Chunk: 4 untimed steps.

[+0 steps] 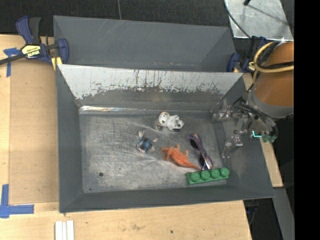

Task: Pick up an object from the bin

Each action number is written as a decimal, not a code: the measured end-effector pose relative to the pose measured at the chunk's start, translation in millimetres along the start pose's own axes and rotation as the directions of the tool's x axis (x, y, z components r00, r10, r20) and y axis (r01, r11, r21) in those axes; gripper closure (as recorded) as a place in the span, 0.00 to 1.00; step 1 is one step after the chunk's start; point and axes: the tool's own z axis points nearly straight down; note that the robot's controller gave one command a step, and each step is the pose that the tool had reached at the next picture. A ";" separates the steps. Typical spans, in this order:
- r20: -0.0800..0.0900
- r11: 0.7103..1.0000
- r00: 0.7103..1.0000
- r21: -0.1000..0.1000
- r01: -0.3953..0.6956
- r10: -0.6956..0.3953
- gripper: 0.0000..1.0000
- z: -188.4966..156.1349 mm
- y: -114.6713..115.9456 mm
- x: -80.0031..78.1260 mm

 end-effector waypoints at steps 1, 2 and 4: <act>0.007 1.000 1.000 0.001 0.003 -0.003 0.00 -3.7 0.3 -1.8; 0.013 0.997 0.997 0.003 0.073 -0.073 0.00 31.0 0.2 2.1; 0.008 0.995 0.995 0.002 0.097 -0.097 1.00 89.5 24.3 12.0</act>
Offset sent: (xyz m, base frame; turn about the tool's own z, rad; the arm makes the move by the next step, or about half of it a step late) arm -0.0164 0.0003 -0.1123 -0.2205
